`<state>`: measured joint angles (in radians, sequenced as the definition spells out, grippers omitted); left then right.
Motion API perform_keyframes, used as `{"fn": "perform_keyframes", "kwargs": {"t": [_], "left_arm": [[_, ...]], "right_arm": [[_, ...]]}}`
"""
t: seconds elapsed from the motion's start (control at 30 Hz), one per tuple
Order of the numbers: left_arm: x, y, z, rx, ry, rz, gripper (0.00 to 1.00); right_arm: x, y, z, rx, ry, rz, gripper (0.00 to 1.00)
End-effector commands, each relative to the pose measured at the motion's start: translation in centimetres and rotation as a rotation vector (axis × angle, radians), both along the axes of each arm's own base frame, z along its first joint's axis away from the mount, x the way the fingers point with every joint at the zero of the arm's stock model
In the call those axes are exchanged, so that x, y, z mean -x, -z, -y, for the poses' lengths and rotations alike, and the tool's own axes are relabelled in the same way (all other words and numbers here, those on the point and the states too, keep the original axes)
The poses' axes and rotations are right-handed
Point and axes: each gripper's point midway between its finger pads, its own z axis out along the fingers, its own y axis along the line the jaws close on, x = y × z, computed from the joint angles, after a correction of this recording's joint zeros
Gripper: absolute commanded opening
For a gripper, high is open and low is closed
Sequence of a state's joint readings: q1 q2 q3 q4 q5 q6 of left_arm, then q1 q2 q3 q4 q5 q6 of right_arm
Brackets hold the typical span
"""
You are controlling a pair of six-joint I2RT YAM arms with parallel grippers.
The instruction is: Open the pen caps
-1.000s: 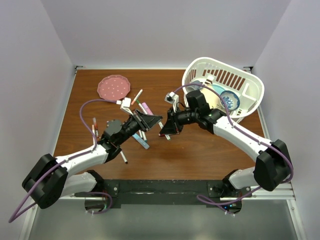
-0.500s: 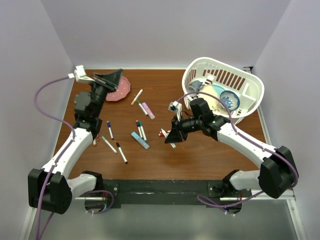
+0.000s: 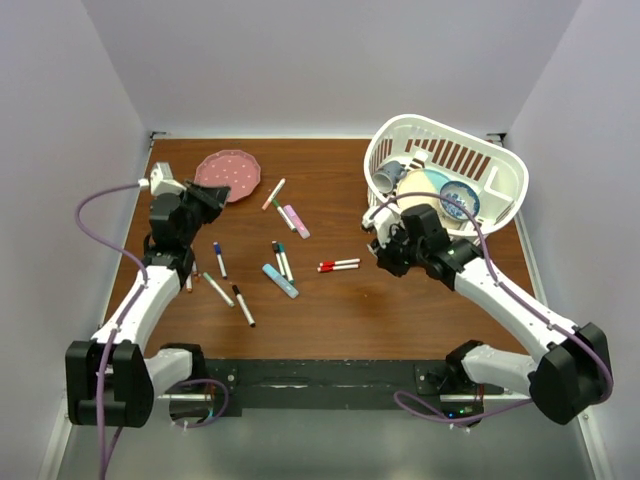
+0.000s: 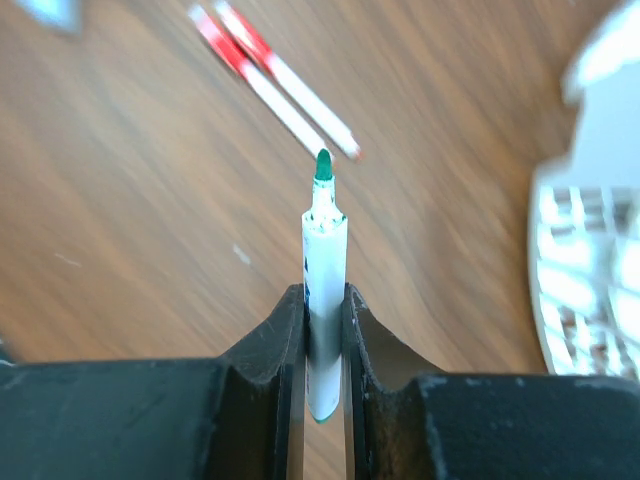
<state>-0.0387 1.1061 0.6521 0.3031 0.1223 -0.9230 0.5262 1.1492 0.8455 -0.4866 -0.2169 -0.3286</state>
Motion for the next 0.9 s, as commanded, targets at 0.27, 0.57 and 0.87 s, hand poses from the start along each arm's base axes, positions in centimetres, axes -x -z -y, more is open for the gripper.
{"fn": "perform_keyframes", "kwargs": {"t": [0.27, 0.57, 0.87], "left_arm": [[-1.8, 8.2, -8.0, -0.071, -0.155, -0.252, 0.0], [-4.4, 10.5, -13.1, -0.093, -0.25, -0.336, 0.0], [-7.9, 13.4, -15.9, -0.15, -0.272, -0.445, 0.0]], "right_arm": [[0.1, 6.4, 7.5, 0.354, 0.061, -0.078, 0.03], [1.2, 8.7, 8.0, 0.412, 0.029, -0.178, 0.13], [1.7, 9.5, 8.0, 0.431, 0.013, -0.23, 0.26]]}}
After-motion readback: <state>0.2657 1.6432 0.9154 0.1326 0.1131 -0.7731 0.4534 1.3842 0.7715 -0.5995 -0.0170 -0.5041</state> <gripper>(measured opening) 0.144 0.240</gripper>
